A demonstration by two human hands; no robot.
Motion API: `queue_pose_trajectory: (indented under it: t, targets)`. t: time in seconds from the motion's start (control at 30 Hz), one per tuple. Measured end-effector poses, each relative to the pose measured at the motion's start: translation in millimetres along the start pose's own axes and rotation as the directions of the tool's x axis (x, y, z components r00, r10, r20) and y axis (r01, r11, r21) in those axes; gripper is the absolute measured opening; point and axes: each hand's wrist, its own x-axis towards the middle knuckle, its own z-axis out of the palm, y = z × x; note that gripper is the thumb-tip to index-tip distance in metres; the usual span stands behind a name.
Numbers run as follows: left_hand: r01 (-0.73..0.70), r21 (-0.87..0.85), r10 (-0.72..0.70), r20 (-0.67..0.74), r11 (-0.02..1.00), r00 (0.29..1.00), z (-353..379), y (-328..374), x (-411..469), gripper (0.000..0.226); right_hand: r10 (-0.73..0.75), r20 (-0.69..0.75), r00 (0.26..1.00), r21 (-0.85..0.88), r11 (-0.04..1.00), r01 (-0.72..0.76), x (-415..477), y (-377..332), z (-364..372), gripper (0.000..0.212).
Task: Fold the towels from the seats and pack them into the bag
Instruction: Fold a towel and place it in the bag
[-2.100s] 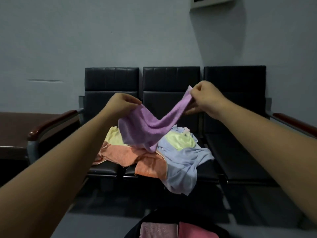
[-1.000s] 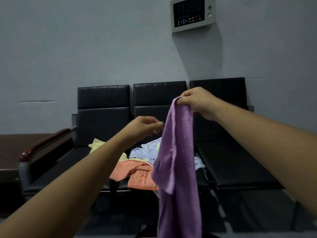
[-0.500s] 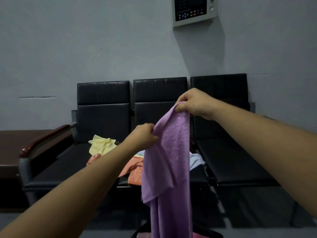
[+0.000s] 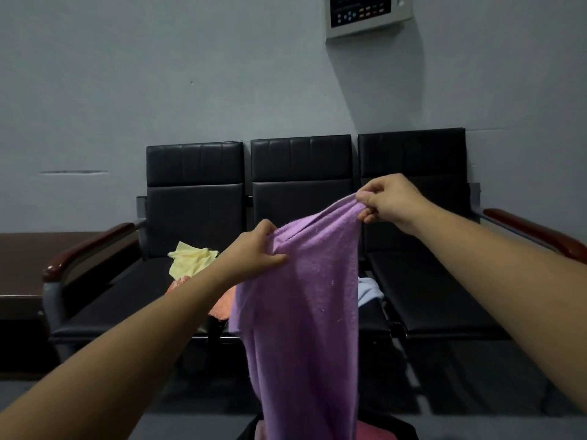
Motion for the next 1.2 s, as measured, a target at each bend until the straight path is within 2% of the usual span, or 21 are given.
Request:
queue_pose_trajectory:
  t: [0.07,0.17,0.27,0.33,0.4,0.47,0.53,0.6,0.67,0.73,0.77,0.8,0.9,0.93,1.0,1.07,1.2]
  targets:
    - [-0.021,0.148,0.024,-0.015,0.989,1.0,-5.0,-5.4,2.5,0.027,-0.005,-0.017,1.0,0.063,0.998,0.006,0.4,1.2,-0.5,0.011]
    - [0.007,0.283,-0.014,0.025,0.959,1.0,-14.0,-17.3,2.8,0.012,-0.003,-0.093,0.996,0.066,0.998,0.009,1.6,4.1,-3.3,0.007]
    - [0.047,0.348,-0.074,0.066,0.936,0.995,-18.1,-28.3,0.5,0.023,0.016,-0.16,0.987,0.044,0.999,-0.009,2.4,8.7,-5.1,0.009]
    - [0.041,0.427,-0.09,0.097,0.903,0.991,-19.8,-33.9,-1.2,0.025,0.012,-0.199,0.98,0.009,1.0,-0.01,3.2,14.0,-5.8,0.008]
    - [0.037,0.438,-0.105,0.132,0.898,0.986,-21.1,-40.6,-1.7,0.024,0.002,-0.233,0.973,0.012,1.0,0.0,4.6,20.1,-6.1,0.007]
    - [0.051,0.319,-0.094,0.122,0.946,0.988,-20.8,-46.2,-1.6,0.019,-0.011,-0.262,0.965,-0.019,1.0,0.006,5.6,25.0,-5.5,0.004]
    - [0.101,-0.066,-0.095,0.09,0.993,0.991,-20.5,-44.8,-2.7,0.02,-0.023,-0.259,0.966,-0.033,0.999,0.015,5.9,27.5,-3.9,0.01]
    - [0.136,-0.461,-0.089,0.122,0.877,0.989,-21.7,-32.8,-5.4,0.017,-0.041,-0.227,0.973,-0.029,0.999,0.035,4.5,27.0,-0.4,0.017]
    - [0.125,-0.62,-0.04,0.149,0.775,0.988,-24.9,-16.3,-5.9,0.01,-0.046,-0.183,0.982,-0.015,0.999,0.044,0.9,22.9,5.6,0.022]
    - [0.121,-0.703,0.03,0.199,0.701,0.979,-29.2,-0.8,-5.8,0.016,-0.015,-0.114,0.993,0.046,0.999,0.021,-5.2,15.2,13.6,0.028]
    - [0.125,-0.729,0.071,0.232,0.673,0.97,-31.3,6.6,-6.0,0.017,-0.007,-0.075,0.997,0.082,0.997,0.013,-9.4,9.9,17.9,0.027]
    - [0.112,-0.719,0.104,0.249,0.686,0.963,-32.6,12.4,-6.2,0.018,-0.011,-0.027,1.0,0.12,0.993,0.014,-13.5,4.7,21.9,0.025]
    - [-0.011,-0.512,0.122,0.183,0.859,0.976,-31.0,27.9,-6.6,0.019,-0.077,0.186,0.979,0.228,0.973,0.033,-24.8,-8.3,32.6,0.016]
    - [-0.033,-0.487,0.117,0.144,0.873,0.983,-29.4,32.5,-6.1,0.019,-0.111,0.263,0.958,0.218,0.974,0.053,-28.5,-11.4,35.4,0.02]
    - [-0.064,-0.469,0.122,0.093,0.881,0.988,-27.1,39.1,-5.1,0.021,-0.17,0.363,0.916,0.058,0.985,0.16,-34.0,-15.6,40.5,0.03]
    - [-0.083,-0.423,0.118,0.056,0.903,0.991,-25.6,41.7,-4.5,0.022,-0.213,0.387,0.897,-0.107,0.956,0.273,-37.8,-17.1,47.1,0.03]
    - [-0.104,-0.37,0.105,-0.019,0.923,0.994,-21.3,42.1,-5.5,0.024,-0.257,0.322,0.911,-0.168,0.932,0.322,-34.9,-7.7,59.8,0.02]
